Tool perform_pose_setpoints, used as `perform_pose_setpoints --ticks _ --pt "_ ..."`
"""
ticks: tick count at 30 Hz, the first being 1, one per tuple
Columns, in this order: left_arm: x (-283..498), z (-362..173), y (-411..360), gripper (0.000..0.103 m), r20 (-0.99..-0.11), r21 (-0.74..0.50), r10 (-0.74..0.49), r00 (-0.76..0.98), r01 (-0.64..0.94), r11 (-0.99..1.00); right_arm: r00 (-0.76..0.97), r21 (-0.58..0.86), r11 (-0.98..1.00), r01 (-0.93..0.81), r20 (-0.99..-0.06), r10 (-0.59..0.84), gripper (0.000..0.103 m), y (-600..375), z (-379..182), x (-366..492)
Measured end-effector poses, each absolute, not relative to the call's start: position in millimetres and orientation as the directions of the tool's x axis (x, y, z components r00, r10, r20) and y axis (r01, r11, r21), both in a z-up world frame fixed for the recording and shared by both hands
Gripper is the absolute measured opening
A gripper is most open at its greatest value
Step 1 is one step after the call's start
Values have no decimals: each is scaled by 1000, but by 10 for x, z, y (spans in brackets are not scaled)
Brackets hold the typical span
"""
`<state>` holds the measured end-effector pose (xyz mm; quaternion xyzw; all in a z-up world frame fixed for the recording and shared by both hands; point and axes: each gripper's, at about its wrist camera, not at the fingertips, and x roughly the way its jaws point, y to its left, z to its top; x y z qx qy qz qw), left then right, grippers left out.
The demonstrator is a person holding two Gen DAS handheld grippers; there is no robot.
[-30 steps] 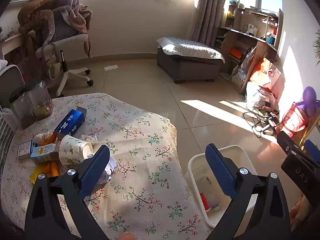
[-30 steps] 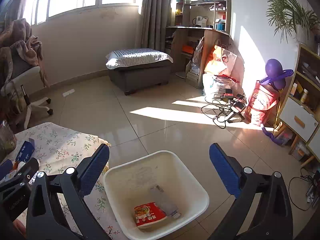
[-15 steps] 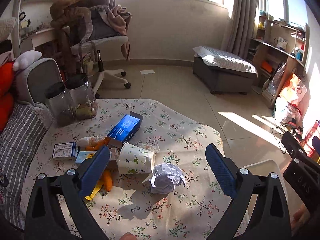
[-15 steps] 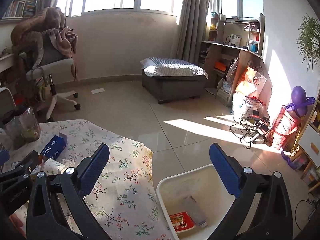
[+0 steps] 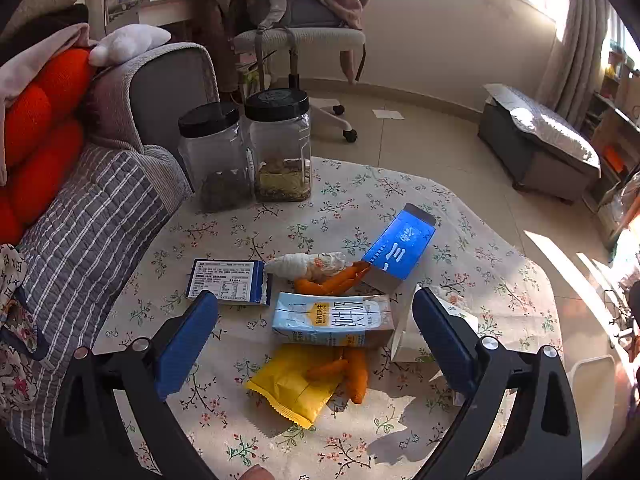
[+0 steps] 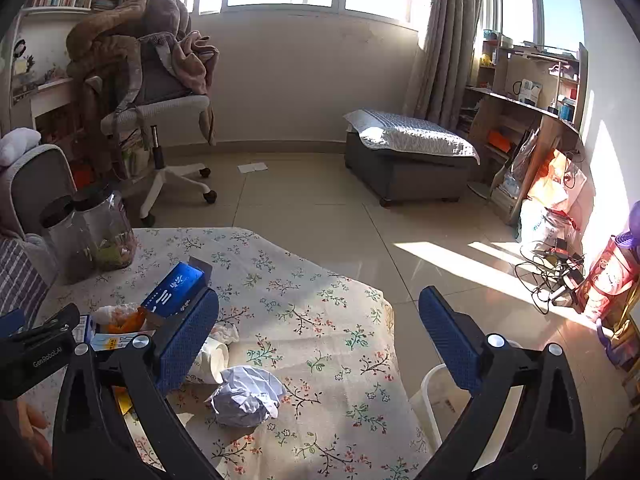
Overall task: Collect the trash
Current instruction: 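Move both open tools back over the table, then grasp the white-and-blue label card with the left tool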
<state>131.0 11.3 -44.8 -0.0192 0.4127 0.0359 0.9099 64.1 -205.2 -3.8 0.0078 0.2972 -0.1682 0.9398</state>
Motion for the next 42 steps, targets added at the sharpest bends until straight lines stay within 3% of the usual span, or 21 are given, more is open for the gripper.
perform_pose_setpoints --ticks 6,14,20,23,28,30,32,34,37,42 --pt "1758 -810 663 95 -848 -75 53 527 -218 973 731 -65 956 287 -631 -262 96 -1966 -246 810" --pt "2076 -1371 1539 95 -924 -302 -26 382 -683 665 716 -30 962 272 -662 -223 96 -2041 -286 882" --pt "2340 -1668 1521 95 -961 -228 23 274 -843 488 683 -3 957 290 -700 -209 96 -2236 -383 950" --pt "2558 -1731 1458 95 -974 -139 89 209 -858 494 667 10 952 307 -715 -207 96 -2330 -427 973" --pt "2757 -1926 1414 95 -989 -64 78 125 -840 539 659 27 949 316 -725 -199 96 -2418 -436 977" --pt "2770 -1894 1362 87 -984 -70 91 150 -810 582 660 37 948 316 -726 -191 96 -2427 -432 974" --pt "2745 -1848 1316 69 -980 -70 104 171 -779 623 661 42 950 310 -728 -183 96 -2416 -428 978" --pt "2693 -1805 1283 64 -975 -100 80 205 -737 668 664 47 953 298 -728 -171 96 -2387 -420 970" --pt "2548 -1712 1296 64 -960 -180 24 279 -680 711 671 59 959 279 -726 -151 96 -2363 -397 957" --pt "2239 -1227 1219 64 -917 -173 66 394 -539 824 659 100 968 232 -748 -81 96 -2303 -426 1014"
